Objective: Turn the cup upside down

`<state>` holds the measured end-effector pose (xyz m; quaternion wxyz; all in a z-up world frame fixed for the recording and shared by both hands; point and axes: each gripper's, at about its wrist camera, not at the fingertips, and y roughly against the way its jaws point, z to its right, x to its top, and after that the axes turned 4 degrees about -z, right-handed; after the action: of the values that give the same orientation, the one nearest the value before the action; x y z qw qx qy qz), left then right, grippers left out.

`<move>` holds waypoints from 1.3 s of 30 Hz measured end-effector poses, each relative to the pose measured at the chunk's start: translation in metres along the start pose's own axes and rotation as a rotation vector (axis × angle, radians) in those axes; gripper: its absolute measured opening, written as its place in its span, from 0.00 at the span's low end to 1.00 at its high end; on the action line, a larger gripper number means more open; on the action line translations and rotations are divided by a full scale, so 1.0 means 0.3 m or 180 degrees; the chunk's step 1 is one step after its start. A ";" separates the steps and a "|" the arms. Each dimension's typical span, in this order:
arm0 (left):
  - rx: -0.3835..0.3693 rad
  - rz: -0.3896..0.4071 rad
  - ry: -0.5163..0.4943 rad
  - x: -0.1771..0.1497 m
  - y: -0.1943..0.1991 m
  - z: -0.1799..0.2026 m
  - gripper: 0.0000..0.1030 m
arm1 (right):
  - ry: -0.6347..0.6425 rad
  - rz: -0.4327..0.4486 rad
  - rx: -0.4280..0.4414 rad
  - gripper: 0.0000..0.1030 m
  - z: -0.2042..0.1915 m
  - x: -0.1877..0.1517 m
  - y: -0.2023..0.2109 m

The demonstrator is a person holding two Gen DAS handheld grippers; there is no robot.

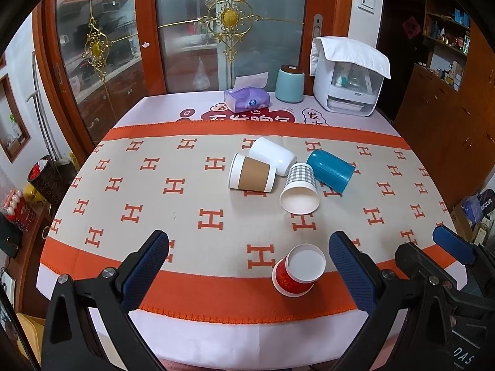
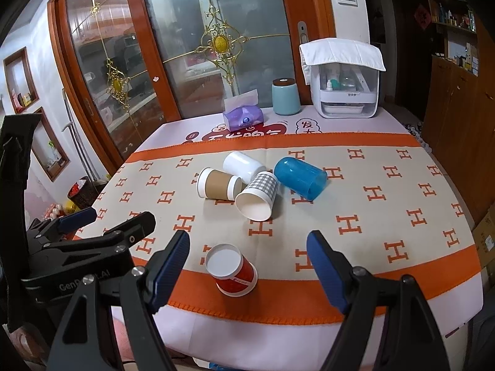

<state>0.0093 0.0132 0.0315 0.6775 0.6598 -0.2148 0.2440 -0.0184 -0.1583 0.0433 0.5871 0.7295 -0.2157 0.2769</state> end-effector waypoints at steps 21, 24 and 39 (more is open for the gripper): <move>0.0019 0.0012 -0.0008 -0.003 -0.002 -0.002 0.99 | -0.0004 0.0007 0.0004 0.76 0.004 0.000 -0.004; 0.0022 0.0007 -0.0010 -0.005 -0.003 -0.003 0.99 | -0.0009 -0.0001 0.0006 0.76 0.002 -0.004 -0.005; 0.0021 0.0001 -0.0008 -0.018 -0.007 -0.016 0.99 | -0.0012 -0.0004 0.0005 0.76 -0.001 -0.007 -0.008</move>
<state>0.0063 0.0176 0.0264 0.6750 0.6623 -0.2150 0.2440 -0.0185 -0.1573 0.0402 0.5862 0.7306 -0.2161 0.2754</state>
